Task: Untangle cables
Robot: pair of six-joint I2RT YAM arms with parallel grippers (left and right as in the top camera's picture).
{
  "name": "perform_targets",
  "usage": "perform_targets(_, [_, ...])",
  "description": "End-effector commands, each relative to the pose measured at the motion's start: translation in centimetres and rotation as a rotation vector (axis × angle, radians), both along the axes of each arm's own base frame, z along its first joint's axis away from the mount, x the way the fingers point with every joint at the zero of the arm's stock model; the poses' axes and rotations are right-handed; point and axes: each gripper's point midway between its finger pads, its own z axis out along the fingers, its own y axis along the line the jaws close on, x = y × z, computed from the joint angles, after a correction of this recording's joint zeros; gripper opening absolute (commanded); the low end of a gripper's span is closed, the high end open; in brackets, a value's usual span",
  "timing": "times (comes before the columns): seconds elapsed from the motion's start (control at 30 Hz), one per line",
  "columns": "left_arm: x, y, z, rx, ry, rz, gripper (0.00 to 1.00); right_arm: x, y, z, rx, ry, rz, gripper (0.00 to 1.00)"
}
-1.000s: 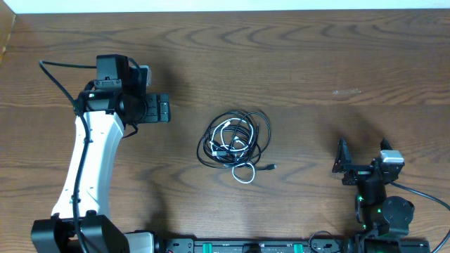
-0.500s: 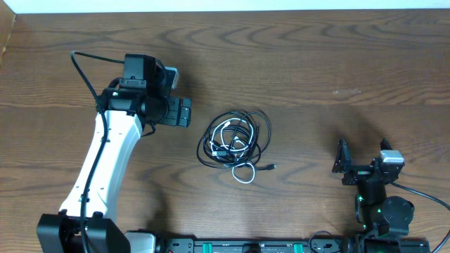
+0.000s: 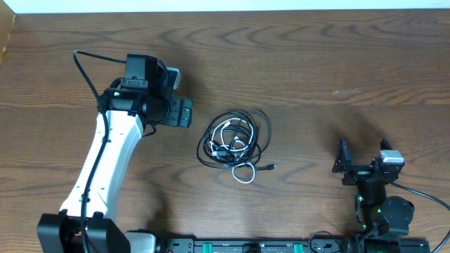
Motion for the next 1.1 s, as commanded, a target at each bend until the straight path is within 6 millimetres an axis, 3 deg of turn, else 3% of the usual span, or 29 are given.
perform_targets(0.0, [-0.14, -0.4, -0.3, -0.011, 0.016, -0.015, 0.96, -0.03, -0.2, -0.01, -0.014, -0.001, -0.009, 0.99])
perform_targets(1.07, [-0.46, -0.36, -0.43, -0.009, 0.03, -0.015, 0.96, -0.03, -0.2, -0.01, -0.014, -0.001, -0.009, 0.99])
